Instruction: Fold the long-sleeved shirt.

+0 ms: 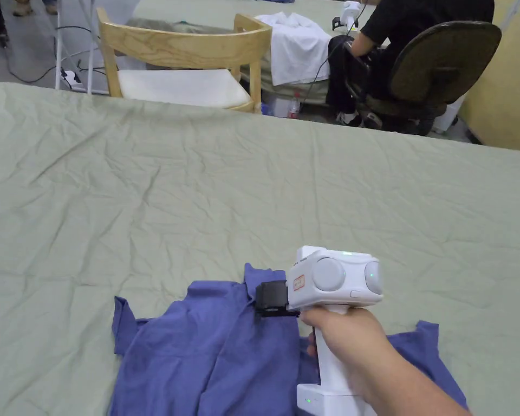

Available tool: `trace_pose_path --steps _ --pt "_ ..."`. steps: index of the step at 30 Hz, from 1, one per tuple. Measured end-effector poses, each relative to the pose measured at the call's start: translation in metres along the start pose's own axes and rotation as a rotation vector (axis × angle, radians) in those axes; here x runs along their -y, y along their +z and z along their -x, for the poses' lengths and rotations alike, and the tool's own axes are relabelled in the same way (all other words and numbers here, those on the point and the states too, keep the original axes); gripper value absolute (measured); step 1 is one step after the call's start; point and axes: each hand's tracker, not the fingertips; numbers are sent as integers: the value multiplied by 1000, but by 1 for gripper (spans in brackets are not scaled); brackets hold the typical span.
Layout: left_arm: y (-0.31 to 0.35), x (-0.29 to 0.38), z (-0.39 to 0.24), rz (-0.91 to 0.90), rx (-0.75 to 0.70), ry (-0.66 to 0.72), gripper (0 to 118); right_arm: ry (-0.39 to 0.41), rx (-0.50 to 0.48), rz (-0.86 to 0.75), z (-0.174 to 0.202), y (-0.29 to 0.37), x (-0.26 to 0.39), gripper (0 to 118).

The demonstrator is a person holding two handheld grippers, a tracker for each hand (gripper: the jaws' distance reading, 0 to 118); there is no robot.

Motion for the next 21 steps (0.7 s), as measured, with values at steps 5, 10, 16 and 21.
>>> trace_pose_path --steps 5,10,16,21 --pt "0 2 -3 9 18 -22 0 158 38 6 13 32 17 17" --pt "12 3 -5 -3 18 -11 0 158 20 -109 9 79 22 5" --pt "35 6 -15 -25 29 -24 0 209 -75 -198 -3 181 85 5" --pt "48 11 -21 -22 29 -31 0 310 -99 -87 -5 225 177 5"
